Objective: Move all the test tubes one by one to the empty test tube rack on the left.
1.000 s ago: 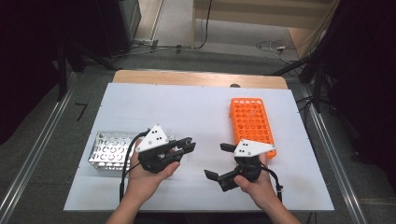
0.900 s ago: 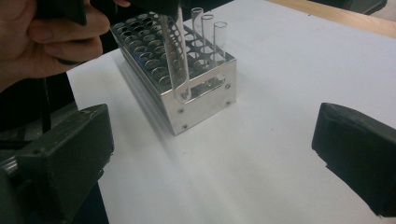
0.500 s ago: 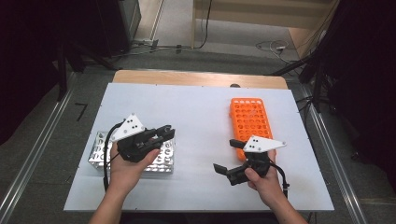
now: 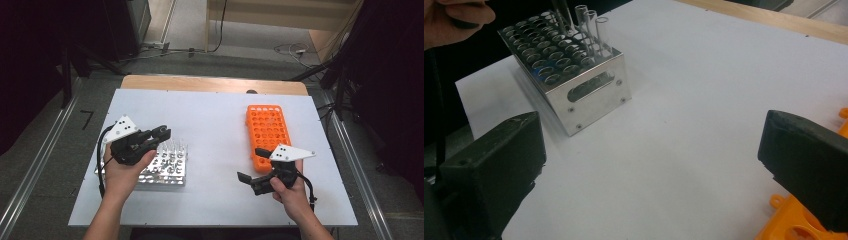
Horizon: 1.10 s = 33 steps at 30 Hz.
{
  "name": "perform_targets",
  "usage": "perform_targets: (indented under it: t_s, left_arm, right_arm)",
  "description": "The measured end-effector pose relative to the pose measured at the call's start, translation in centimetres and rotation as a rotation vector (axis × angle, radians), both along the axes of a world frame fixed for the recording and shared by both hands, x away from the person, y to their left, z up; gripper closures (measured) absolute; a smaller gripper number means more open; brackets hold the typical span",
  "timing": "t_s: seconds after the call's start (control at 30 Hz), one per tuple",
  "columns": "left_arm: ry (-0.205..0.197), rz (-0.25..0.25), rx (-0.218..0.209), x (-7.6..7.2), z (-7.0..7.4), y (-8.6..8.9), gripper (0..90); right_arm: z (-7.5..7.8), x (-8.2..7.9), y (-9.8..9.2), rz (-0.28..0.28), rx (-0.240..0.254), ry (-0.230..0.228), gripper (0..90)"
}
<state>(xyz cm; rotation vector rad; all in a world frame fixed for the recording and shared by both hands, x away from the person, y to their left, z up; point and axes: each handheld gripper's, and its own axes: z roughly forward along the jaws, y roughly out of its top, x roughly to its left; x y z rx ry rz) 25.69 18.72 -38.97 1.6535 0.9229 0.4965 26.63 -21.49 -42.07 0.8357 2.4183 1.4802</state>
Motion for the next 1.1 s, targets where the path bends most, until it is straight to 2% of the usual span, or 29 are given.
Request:
perform_targets:
  t_s: [0.63, 0.73, 0.9, 1.1]
  left_arm:
    - [0.003, 0.102, -0.016, 0.6, -0.8, 3.4, 75.7]
    - [0.003, 0.109, -0.025, 0.7, -1.2, 3.5, 75.8]
    - [0.007, 0.126, 0.003, 1.1, -2.1, 3.3, 75.7]
    - [0.024, 0.129, 0.002, 1.4, -3.1, 3.2, 75.7]
  right_arm:
    - [-0.1, 0.6, -1.9, -0.046, -0.008, -0.008, 0.0]
    - [-0.1, 0.6, -2.0, -0.046, -0.006, -0.004, 0.0]
    - [-0.1, 0.6, -1.9, -0.043, -0.007, -0.006, 0.0]
    - [0.0, 0.6, -2.0, -0.045, -0.007, -0.007, 0.0]
